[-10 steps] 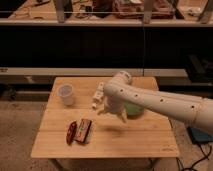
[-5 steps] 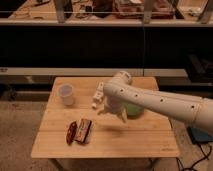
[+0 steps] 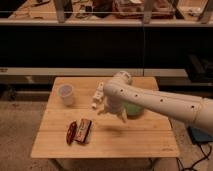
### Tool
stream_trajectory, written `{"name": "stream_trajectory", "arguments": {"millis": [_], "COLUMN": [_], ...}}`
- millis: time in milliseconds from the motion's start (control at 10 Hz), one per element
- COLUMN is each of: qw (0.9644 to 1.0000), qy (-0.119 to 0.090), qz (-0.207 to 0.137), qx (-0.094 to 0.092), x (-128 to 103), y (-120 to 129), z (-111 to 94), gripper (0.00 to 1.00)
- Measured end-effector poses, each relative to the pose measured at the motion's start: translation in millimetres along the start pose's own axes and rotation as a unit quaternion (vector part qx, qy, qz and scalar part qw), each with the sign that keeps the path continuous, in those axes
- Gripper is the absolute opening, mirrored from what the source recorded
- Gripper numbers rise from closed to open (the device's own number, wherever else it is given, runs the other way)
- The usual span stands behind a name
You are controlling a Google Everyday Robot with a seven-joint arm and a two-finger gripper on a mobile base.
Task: Place the eraser in the ceramic cup
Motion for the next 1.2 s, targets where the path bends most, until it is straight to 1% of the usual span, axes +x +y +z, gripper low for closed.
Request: {"name": "stream_trajectory", "arguments": {"millis": [400, 600, 700, 900, 1100, 1200], "qw": [1.0, 0.9998, 0.9995, 0.9983, 0.9966, 0.9955], "qy": [0.0, 0.001, 0.001, 0.008, 0.005, 0.001], "qz": [0.0, -0.017, -0.03, -0.057, -0.082, -0.094], "qx": [0.0, 0.008, 0.012, 0.008, 0.006, 0.009], "x": [-0.1, -9.3, -17.7, -31.8, -48.6, -58.3], "y": [-0.3, -24.0, -40.1, -63.8, -87.2, -101.6], "z": [-0.2, -4.3, -5.0, -0.9, 10.3, 22.1], "gripper": [0.8, 0.8, 0.8, 0.8, 0.8, 0.8]}}
